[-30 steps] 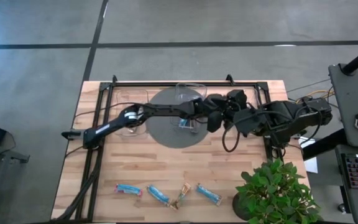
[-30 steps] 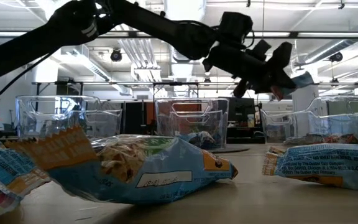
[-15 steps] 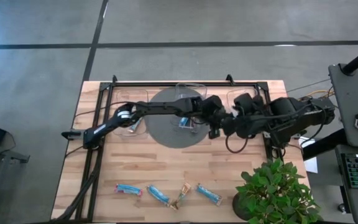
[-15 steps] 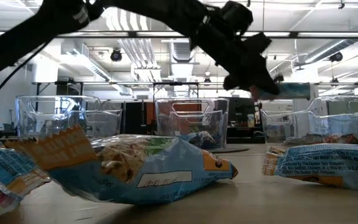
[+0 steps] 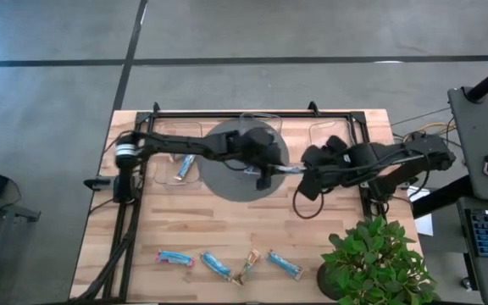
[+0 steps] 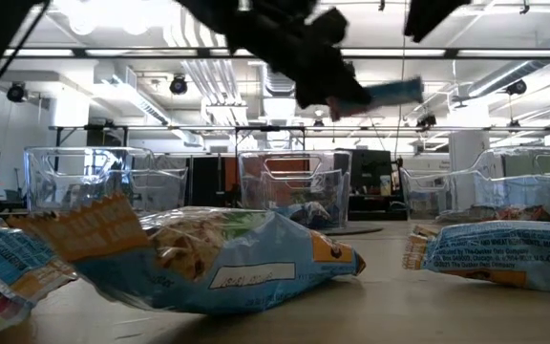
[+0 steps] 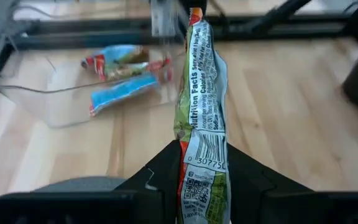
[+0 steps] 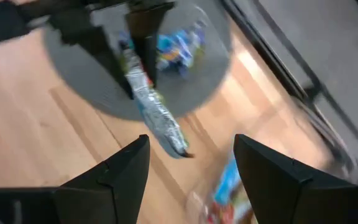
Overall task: Pick and place Granola Bars by type
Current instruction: Put the red granola bar into the right transparent bin
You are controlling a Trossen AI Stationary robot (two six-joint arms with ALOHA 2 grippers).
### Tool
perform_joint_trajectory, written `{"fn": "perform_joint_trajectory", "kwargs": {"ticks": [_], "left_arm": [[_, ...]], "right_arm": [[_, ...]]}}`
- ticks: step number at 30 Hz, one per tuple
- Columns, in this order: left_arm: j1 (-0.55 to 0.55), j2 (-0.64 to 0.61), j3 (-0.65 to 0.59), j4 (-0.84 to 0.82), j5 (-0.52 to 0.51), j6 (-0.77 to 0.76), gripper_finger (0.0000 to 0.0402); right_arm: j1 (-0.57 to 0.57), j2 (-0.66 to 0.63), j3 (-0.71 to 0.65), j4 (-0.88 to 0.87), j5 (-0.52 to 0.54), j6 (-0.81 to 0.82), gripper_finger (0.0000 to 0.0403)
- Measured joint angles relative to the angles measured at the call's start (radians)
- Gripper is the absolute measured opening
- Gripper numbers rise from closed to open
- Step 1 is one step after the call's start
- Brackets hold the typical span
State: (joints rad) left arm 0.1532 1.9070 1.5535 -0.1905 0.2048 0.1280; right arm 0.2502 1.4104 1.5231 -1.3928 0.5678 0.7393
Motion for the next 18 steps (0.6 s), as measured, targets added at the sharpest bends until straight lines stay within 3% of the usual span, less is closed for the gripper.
{"fn": "perform_joint_trajectory", "kwargs": {"ticks": [3, 7, 18], "left_arm": [[0.000, -0.080, -0.143, 0.165, 0.022, -0.013, 0.0085], [0.000, -0.158, -0.254, 0.218, 0.059, 0.037, 0.0085], [0.005, -0.207, -0.286, 0.219, 0.114, 0.155, 0.0085]], "right_arm": [[-0.001, 0.012, -0.022, 0.084, -0.024, -0.126, 0.0224], [0.000, 0.036, -0.044, 0.144, -0.031, -0.174, 0.0224], [-0.037, 0.148, -0.025, 0.186, -0.100, -0.245, 0.0224]]}}
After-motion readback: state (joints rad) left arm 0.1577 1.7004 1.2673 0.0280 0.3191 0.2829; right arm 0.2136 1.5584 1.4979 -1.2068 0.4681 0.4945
